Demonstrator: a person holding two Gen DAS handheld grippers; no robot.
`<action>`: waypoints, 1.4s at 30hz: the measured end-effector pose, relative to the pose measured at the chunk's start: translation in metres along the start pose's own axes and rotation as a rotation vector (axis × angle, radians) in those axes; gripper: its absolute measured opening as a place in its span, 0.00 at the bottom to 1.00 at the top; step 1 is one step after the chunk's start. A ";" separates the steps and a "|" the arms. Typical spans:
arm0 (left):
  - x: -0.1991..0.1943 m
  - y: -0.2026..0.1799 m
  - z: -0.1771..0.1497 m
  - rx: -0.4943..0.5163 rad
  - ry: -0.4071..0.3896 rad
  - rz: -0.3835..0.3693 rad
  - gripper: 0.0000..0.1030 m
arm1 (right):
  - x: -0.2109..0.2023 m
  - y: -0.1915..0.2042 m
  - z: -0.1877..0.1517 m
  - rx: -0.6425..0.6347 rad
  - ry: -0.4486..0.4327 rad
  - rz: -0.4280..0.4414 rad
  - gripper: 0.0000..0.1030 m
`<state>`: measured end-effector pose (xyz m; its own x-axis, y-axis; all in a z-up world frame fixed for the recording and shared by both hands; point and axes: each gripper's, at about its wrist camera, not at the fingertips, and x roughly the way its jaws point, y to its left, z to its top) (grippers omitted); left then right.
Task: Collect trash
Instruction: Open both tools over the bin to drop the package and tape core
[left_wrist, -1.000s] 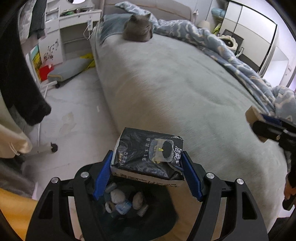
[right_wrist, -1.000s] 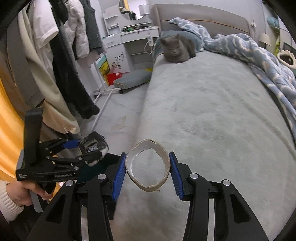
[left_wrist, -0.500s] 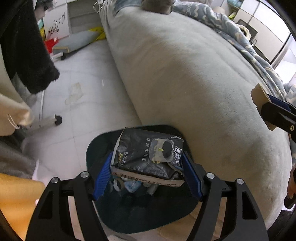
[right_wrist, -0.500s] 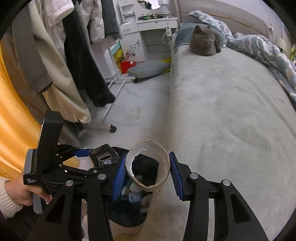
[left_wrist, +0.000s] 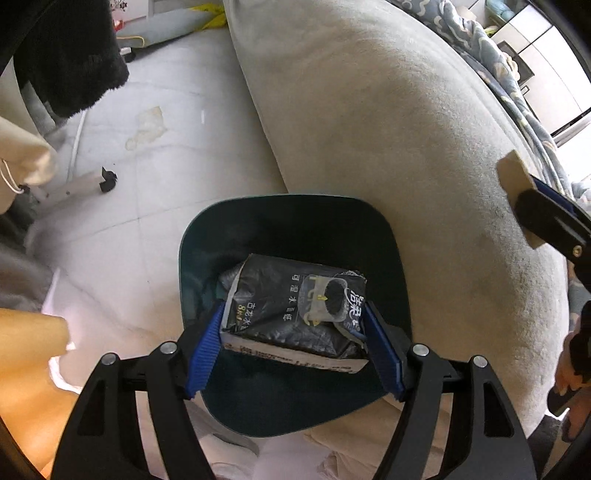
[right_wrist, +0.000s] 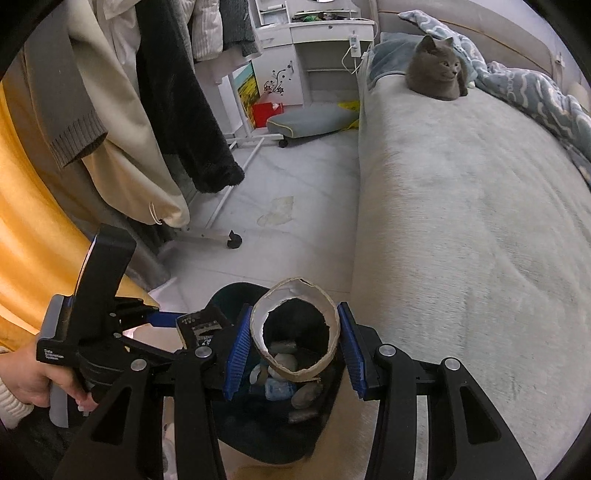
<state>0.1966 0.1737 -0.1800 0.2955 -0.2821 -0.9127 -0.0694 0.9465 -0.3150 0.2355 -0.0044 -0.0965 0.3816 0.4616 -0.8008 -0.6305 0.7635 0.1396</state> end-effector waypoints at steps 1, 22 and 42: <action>0.000 0.001 -0.001 0.000 0.006 -0.011 0.73 | 0.003 0.001 0.000 -0.001 0.004 0.000 0.45; -0.048 0.034 0.008 -0.002 -0.175 -0.003 0.70 | 0.060 0.025 -0.006 -0.020 0.130 0.017 0.45; -0.109 0.032 0.011 0.119 -0.477 0.040 0.52 | 0.119 0.041 -0.032 -0.047 0.287 -0.006 0.45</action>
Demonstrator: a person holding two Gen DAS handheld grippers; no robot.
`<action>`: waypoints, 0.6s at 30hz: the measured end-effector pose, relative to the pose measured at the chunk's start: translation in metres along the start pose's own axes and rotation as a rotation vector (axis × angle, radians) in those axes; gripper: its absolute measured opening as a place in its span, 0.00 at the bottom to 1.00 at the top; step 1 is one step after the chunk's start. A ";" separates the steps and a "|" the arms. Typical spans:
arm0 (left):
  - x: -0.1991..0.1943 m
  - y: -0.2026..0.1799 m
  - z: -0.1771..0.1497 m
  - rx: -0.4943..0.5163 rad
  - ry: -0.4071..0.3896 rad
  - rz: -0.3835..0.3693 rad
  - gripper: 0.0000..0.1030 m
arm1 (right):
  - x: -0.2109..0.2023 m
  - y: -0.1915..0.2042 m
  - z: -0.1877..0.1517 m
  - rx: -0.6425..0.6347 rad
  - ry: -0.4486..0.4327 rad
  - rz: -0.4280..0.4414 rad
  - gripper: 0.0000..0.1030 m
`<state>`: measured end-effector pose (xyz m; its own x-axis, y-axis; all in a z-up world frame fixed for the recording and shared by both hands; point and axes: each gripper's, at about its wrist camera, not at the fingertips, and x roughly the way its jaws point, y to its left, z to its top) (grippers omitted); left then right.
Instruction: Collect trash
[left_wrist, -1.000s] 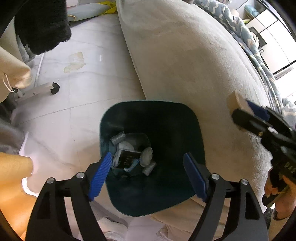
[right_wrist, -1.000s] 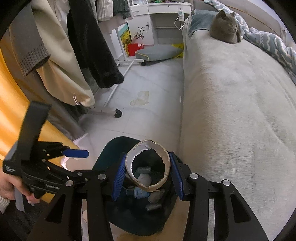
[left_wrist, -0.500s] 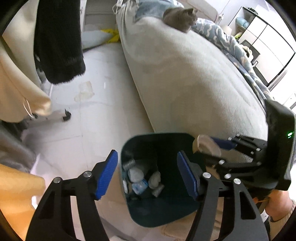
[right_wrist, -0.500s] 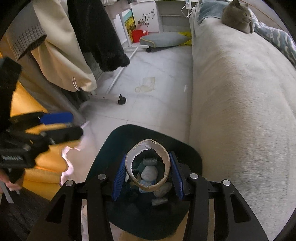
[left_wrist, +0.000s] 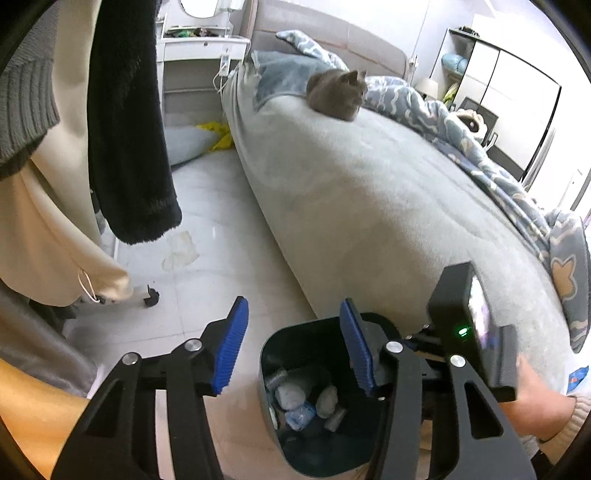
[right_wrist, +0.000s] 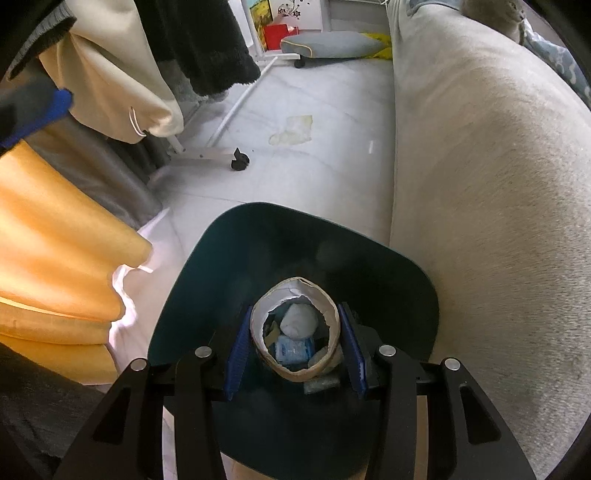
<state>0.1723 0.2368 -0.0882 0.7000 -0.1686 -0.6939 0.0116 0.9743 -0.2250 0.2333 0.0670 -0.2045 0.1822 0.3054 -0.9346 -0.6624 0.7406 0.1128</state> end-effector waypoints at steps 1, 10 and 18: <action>-0.002 0.001 0.001 -0.001 -0.009 -0.002 0.52 | 0.002 0.001 0.001 0.000 0.005 0.000 0.45; -0.023 0.000 0.022 -0.018 -0.094 0.002 0.52 | 0.013 0.007 -0.004 -0.015 0.056 -0.007 0.61; -0.048 -0.021 0.031 0.033 -0.169 0.035 0.52 | -0.022 0.011 -0.003 -0.019 -0.021 -0.009 0.61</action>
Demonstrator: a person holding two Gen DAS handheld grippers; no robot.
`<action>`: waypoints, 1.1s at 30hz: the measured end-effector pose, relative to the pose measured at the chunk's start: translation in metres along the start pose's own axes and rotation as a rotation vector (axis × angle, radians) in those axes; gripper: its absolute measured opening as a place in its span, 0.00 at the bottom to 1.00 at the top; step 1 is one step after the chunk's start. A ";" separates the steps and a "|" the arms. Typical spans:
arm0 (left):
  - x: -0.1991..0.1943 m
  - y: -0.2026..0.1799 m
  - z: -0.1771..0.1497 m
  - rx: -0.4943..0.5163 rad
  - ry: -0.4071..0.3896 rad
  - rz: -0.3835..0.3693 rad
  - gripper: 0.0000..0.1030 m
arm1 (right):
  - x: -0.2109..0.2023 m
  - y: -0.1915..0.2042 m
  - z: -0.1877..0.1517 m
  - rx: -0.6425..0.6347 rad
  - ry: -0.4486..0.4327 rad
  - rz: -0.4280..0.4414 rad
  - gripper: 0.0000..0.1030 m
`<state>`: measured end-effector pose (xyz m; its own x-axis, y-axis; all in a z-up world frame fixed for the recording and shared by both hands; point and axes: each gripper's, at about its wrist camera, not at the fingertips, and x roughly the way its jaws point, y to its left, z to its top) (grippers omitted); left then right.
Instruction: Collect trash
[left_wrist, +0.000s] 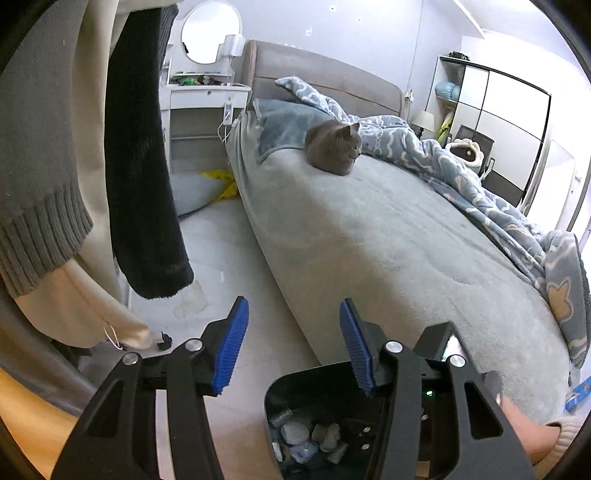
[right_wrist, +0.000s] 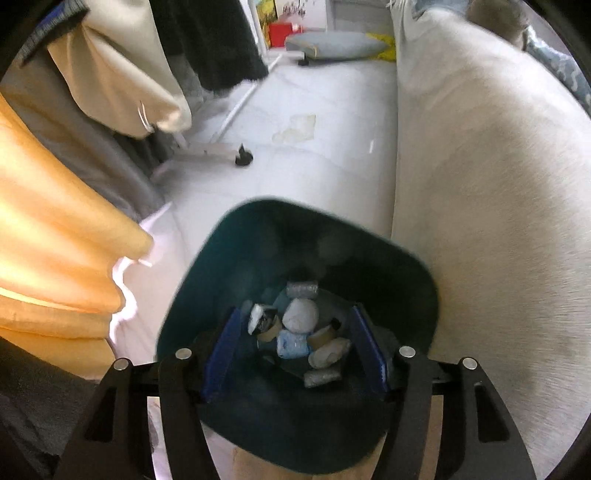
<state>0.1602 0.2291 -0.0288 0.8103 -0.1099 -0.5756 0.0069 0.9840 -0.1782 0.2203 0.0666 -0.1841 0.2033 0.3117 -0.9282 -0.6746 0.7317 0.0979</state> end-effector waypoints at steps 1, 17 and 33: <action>-0.004 -0.002 0.001 -0.006 -0.007 -0.007 0.53 | -0.012 0.000 0.001 0.004 -0.031 -0.003 0.61; -0.065 -0.077 -0.002 0.087 -0.120 0.063 0.93 | -0.214 -0.063 -0.066 0.138 -0.498 -0.227 0.85; -0.130 -0.157 -0.032 0.099 -0.191 0.128 0.97 | -0.366 -0.126 -0.247 0.292 -0.730 -0.437 0.97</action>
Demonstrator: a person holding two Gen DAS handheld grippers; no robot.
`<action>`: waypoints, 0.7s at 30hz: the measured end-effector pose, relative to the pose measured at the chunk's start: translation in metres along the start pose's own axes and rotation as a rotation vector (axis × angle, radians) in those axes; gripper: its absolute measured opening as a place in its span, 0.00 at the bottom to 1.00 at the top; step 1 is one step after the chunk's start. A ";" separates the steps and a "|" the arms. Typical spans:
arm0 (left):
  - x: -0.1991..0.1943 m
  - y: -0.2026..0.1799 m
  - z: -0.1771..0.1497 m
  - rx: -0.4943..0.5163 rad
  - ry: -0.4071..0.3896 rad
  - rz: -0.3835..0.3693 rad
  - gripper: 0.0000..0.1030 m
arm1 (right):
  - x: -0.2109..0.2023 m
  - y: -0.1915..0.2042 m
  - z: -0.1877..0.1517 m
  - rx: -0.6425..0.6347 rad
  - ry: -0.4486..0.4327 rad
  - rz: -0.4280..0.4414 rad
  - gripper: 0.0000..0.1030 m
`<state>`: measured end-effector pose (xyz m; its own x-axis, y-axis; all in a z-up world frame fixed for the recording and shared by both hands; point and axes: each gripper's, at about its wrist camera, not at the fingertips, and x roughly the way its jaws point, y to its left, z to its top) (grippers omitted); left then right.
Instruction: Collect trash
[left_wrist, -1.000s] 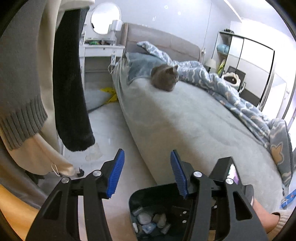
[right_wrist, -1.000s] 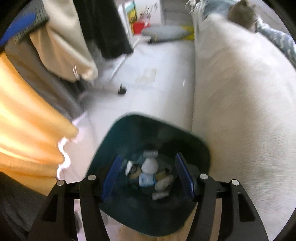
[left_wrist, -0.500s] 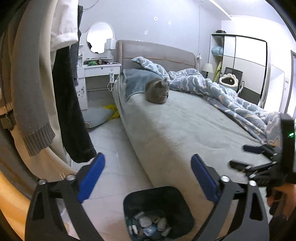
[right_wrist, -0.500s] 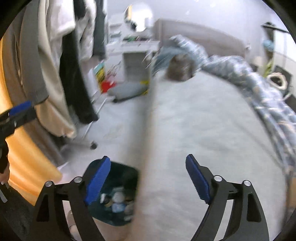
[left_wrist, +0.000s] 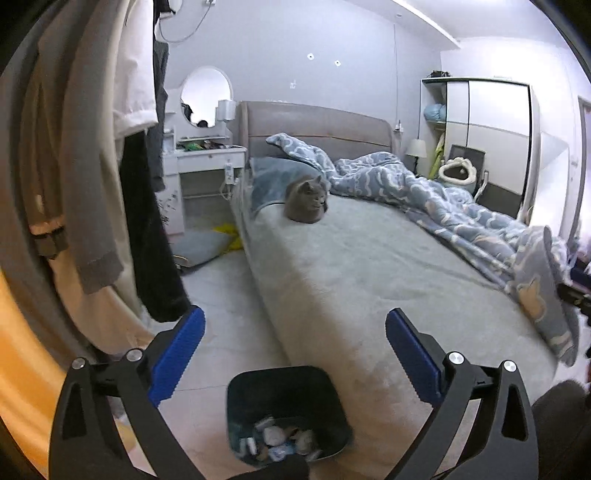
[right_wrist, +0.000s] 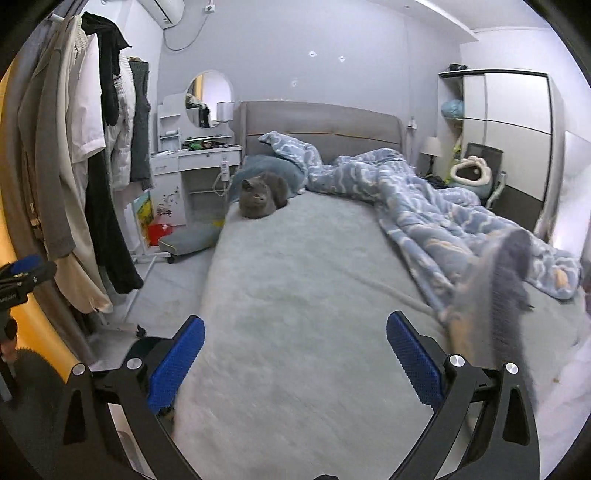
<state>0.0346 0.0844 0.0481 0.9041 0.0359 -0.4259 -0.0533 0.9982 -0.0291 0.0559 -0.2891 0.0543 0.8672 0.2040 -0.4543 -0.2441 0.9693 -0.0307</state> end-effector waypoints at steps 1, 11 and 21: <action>-0.002 -0.001 -0.005 -0.001 0.012 -0.005 0.97 | -0.005 -0.003 -0.005 0.008 0.001 -0.005 0.97; -0.004 -0.017 -0.024 0.051 0.041 0.033 0.97 | -0.028 -0.020 -0.034 0.054 0.010 0.042 0.97; 0.002 -0.015 -0.030 0.039 0.091 0.019 0.97 | -0.030 -0.007 -0.036 0.011 0.019 0.094 0.97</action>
<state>0.0243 0.0679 0.0205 0.8606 0.0516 -0.5067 -0.0515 0.9986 0.0143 0.0155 -0.3066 0.0362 0.8324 0.2915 -0.4712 -0.3191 0.9475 0.0224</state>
